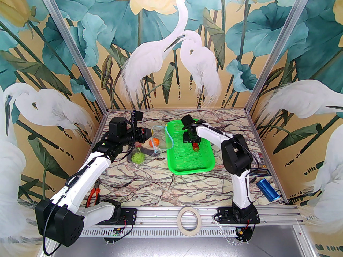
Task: Place the food in the zip-top bag and seal the zipper
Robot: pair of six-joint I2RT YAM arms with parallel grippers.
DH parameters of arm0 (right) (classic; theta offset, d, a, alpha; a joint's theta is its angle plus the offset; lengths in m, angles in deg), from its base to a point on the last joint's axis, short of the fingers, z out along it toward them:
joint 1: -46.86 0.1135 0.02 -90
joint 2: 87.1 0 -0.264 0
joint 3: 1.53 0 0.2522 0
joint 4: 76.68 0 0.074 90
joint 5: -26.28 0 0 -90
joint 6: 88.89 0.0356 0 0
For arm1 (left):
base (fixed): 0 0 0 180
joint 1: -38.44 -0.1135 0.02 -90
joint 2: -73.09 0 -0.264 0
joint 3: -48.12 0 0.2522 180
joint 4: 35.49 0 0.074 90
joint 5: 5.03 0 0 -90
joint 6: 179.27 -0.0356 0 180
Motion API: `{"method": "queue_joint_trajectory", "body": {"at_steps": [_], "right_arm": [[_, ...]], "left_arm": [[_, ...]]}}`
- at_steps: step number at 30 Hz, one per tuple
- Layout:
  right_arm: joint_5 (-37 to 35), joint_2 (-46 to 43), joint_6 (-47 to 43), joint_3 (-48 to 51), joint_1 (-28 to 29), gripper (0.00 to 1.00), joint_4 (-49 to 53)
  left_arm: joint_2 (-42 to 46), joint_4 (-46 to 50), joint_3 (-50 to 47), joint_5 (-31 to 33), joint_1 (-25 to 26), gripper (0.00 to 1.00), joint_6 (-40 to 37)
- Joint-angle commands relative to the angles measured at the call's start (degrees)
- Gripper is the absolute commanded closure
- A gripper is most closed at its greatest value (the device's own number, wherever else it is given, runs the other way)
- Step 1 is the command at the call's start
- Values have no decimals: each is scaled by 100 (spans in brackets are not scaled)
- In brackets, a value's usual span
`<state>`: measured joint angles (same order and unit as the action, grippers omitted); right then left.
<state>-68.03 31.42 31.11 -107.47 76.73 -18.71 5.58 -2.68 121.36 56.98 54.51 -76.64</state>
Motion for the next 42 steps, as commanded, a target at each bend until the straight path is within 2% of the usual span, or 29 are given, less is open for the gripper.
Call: {"method": "queue_joint_trajectory", "body": {"at_steps": [1, 11, 18, 23, 26, 29, 33, 42], "right_arm": [[631, -165, 105, 218, 10, 42, -278], [-377, -611, 108, 399, -7, 41, -230], [-811, -281, -90, 37, -27, 43, 225], [-685, 291, -193, -435, -107, 50, 500], [-472, 514, -249, -659, -104, 51, 537], [-199, 635, -275, -771, -104, 50, 504], [174, 597, -271, -663, -112, 41, 291], [521, 75, 31, -111, -86, 41, -313]], "left_arm": [[-7, -69, -35, -30, -52, 90, -45], [-5, -41, -23, -14, -61, 91, -69], [-60, -94, -22, -54, -61, 91, -35], [-13, -64, -29, -41, -65, 91, -50], [9, -25, -42, -1, -68, 91, -74], [23, -23, -51, 12, -69, 91, -72], [10, -44, -74, 15, -76, 91, -66], [-52, -102, -89, -17, -78, 91, -49]]}}
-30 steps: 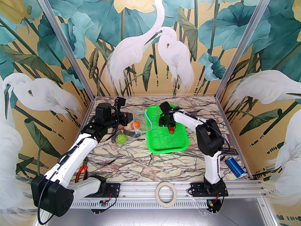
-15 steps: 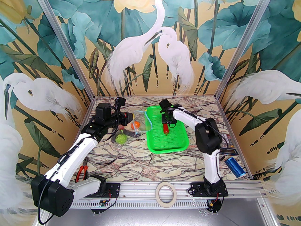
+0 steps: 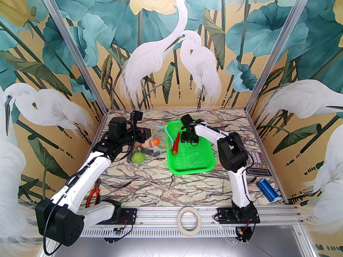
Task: Place the food in the zip-top bag and seal the zipper
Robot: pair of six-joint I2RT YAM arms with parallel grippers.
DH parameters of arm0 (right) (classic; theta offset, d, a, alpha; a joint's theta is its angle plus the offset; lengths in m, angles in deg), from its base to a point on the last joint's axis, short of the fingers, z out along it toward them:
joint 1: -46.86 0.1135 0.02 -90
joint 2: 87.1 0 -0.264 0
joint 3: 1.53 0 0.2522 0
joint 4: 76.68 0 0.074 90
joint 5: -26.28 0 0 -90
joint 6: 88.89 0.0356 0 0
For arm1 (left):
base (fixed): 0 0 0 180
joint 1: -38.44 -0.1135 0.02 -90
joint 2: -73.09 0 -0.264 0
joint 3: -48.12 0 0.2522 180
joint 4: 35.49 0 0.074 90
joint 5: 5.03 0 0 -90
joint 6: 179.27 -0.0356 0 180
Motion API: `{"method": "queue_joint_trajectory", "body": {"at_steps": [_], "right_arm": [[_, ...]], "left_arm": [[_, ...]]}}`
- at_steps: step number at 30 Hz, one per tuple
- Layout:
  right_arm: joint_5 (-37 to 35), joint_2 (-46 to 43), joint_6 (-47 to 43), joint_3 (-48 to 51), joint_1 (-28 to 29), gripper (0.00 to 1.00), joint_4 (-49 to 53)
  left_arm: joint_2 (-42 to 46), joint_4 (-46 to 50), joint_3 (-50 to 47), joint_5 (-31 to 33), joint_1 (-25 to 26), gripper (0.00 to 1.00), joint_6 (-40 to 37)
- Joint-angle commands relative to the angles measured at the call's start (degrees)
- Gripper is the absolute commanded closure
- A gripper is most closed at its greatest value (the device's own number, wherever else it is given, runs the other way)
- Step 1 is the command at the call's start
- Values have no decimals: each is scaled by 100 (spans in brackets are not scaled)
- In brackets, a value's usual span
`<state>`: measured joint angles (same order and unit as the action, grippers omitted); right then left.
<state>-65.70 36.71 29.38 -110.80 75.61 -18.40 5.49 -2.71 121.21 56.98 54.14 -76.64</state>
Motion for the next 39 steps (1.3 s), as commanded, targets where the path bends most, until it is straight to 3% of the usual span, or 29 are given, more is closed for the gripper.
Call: {"method": "queue_joint_trajectory", "body": {"at_steps": [1, 5, 15, 27, 36, 39], "right_arm": [[465, -561, 257, 306, 31, 41, -503], [953, -788, 551, 558, 115, 41, -973], [1107, -495, 799, 335, 340, 41, -1109], [731, 166, 1059, -150, 403, 41, -720], [756, 514, 1040, -503, 421, 46, -593], [751, 588, 1023, -575, 425, 51, -529]], "left_arm": [[-50, -101, -71, -22, -41, 91, -41], [-69, -146, -88, -49, -41, 91, -4], [-8, -126, -123, -49, -41, 91, -45], [40, -108, -141, -39, -67, 91, -78], [19, -114, -131, -49, -76, 91, -78], [18, -105, -132, -48, -85, 91, -76]]}}
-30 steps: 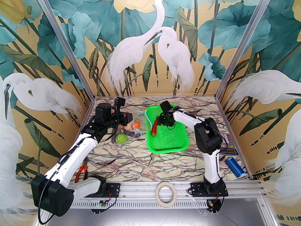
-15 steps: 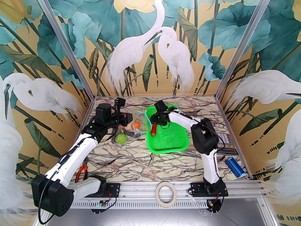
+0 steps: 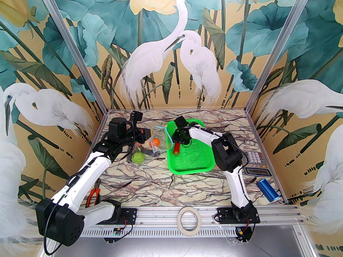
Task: Place the food in the zip-top bag and seal the zipper
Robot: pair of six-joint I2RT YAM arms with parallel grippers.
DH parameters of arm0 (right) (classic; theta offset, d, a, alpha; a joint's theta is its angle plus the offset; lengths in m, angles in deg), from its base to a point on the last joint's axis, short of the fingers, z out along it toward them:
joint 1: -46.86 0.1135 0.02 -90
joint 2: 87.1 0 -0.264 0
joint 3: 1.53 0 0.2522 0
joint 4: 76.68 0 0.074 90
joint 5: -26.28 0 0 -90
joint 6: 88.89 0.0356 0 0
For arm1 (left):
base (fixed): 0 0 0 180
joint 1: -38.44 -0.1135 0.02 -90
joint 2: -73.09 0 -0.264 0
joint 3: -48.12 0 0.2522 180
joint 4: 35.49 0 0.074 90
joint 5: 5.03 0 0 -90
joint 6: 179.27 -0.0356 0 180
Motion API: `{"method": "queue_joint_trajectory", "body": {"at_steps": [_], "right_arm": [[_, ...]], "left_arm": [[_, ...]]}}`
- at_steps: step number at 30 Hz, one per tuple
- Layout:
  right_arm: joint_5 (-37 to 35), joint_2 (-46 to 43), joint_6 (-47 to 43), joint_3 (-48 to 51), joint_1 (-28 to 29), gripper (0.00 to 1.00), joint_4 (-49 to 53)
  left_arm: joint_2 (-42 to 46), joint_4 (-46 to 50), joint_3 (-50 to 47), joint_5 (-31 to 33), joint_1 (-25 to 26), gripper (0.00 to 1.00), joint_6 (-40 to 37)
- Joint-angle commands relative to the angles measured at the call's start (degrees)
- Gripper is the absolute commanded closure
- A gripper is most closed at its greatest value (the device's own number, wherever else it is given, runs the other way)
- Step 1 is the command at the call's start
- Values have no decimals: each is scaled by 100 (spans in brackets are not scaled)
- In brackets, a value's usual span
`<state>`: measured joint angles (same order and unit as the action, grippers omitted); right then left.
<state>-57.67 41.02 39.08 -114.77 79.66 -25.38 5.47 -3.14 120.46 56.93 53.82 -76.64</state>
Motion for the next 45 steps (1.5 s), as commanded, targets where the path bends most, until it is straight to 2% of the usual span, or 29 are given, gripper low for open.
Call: {"method": "queue_joint_trajectory", "body": {"at_steps": [1, 6, 9, 14, 20, 28, 33, 38, 41, 45], "right_arm": [[-59, 176, 52, -179, 21, 54, 184], [-61, 164, 43, -115, 16, 66, 179], [-61, 153, 54, -91, 7, 80, 166], [-144, -50, 79, 47, 12, 87, 19], [-462, -559, -7, 321, -24, 88, -130], [-1380, -2058, -431, 789, -54, 88, -425], [-1351, -3309, -441, 1512, 18, 88, -1514], [-1430, -4393, 168, 2790, 450, 88, -3574], [-1887, -4500, 333, 3124, 939, 88, -4397], [-2638, -4223, 398, 3239, 1555, 88, -5289]], "left_arm": [[25, -59, -54, -44, -52, 91, -81], [-2, -53, -58, -45, -53, 91, -92], [-40, -69, -67, -31, -52, 91, -91], [-76, -66, -67, -62, -55, 92, -68], [-89, -34, -34, -79, -53, 91, -59], [-204, 208, 163, -160, -55, 91, -24], [-230, 351, 258, -72, -63, 91, -10], [-296, 442, 316, -50, -53, 92, 37], [-320, 445, 337, -61, -58, 92, 67], [-309, 488, 373, -65, -58, 92, 89]]}}
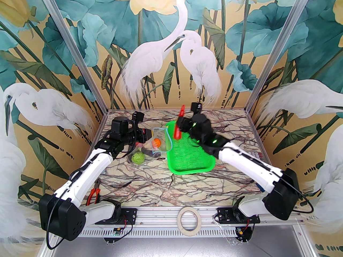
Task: Place the food in the zip-top bag and seal the zipper
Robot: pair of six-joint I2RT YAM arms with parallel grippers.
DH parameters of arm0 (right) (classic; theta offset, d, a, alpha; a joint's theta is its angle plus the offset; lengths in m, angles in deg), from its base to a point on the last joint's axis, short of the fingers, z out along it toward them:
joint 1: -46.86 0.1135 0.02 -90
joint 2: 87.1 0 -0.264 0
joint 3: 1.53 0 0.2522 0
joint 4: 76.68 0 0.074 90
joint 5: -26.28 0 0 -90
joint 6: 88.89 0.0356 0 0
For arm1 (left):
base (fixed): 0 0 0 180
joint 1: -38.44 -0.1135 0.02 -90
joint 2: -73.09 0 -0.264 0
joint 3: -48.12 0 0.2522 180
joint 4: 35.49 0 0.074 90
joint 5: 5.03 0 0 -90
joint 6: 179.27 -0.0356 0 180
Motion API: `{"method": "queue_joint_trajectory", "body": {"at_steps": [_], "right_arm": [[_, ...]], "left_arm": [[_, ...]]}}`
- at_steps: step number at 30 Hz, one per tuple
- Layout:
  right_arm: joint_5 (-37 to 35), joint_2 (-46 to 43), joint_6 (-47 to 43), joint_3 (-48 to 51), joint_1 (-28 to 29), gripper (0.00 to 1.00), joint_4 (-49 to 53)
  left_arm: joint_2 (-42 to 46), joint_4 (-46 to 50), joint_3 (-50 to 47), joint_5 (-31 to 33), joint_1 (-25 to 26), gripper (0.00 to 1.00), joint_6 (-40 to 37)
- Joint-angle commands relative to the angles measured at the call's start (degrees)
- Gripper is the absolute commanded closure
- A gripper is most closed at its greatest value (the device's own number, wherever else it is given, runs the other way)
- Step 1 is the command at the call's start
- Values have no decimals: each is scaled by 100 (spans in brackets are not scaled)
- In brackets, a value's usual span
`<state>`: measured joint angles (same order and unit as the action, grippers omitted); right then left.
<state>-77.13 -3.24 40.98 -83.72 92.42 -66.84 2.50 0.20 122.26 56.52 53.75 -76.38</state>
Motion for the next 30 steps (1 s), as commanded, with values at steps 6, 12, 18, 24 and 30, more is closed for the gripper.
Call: {"method": "queue_joint_trajectory", "body": {"at_steps": [6, 12, 18, 24, 30], "right_arm": [[-1762, 866, 117, 172, 818, 88, -2010], [-2491, 1336, -41, 147, 1104, 88, -2332], [-2412, 1678, 348, 40, 1113, 88, -1905], [-1919, 1825, 636, -122, 1113, 87, -1341], [-1149, 2039, 783, -473, 1113, 88, -651]], "left_arm": [[19, 180, 211, -47, -54, 92, 73], [27, 197, 250, -55, -54, 92, 59], [36, 208, 314, -56, -47, 92, 65], [49, 241, 413, -43, -53, 91, 54], [32, 216, 440, -54, -53, 91, 73]]}}
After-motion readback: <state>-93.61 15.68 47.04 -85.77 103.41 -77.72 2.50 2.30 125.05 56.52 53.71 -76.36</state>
